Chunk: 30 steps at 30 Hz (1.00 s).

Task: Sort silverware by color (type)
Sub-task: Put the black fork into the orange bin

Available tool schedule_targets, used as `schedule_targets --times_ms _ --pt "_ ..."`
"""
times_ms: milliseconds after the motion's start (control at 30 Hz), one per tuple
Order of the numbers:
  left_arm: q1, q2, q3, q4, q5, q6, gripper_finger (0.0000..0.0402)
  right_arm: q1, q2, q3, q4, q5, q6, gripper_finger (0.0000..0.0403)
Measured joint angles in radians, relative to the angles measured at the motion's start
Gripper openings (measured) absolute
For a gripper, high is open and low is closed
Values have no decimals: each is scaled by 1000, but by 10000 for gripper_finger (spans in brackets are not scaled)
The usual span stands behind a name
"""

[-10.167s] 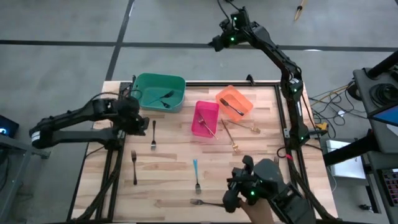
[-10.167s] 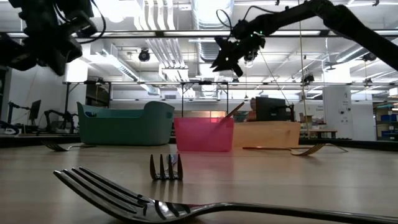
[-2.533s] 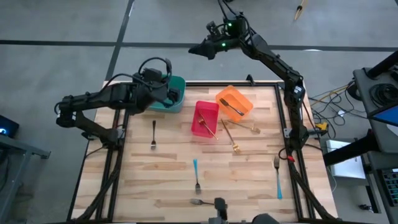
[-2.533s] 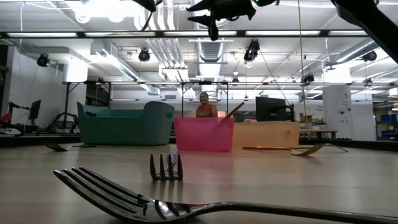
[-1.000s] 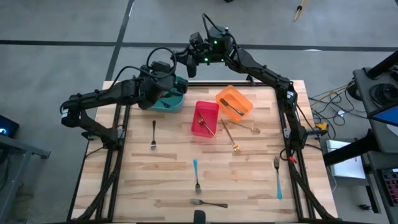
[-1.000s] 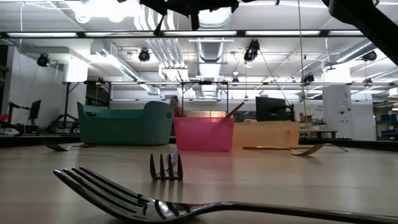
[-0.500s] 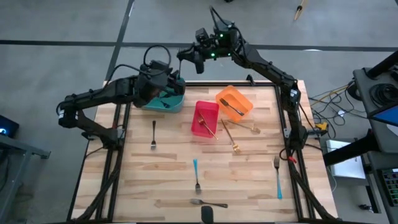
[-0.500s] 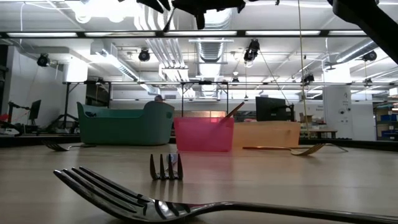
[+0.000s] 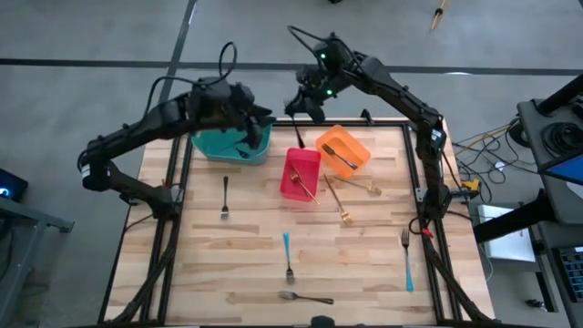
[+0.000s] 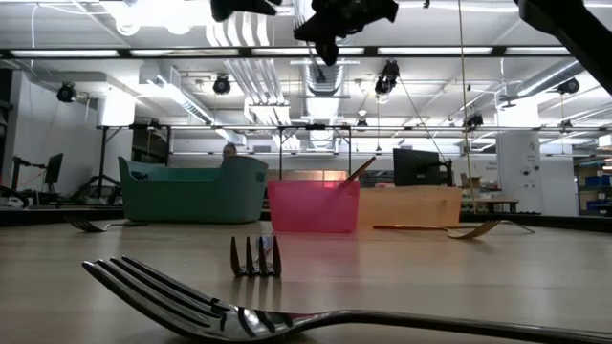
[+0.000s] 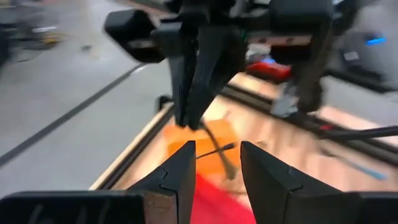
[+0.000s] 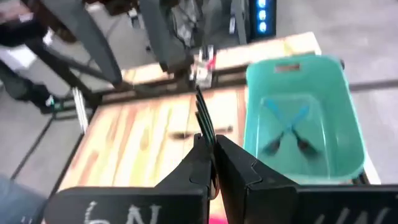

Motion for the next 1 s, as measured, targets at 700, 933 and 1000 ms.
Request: schedule_targets --times_ms 700,933,1000 --pt "102 69 -568 1151 427 -455 170 60 -145 1 -67 149 -25 8" --pt "91 129 -525 1172 452 -415 191 76 -137 -2 -37 165 -25 8" --pt "86 144 -516 1167 455 -403 189 74 -137 -2 -20 168 -20 8"
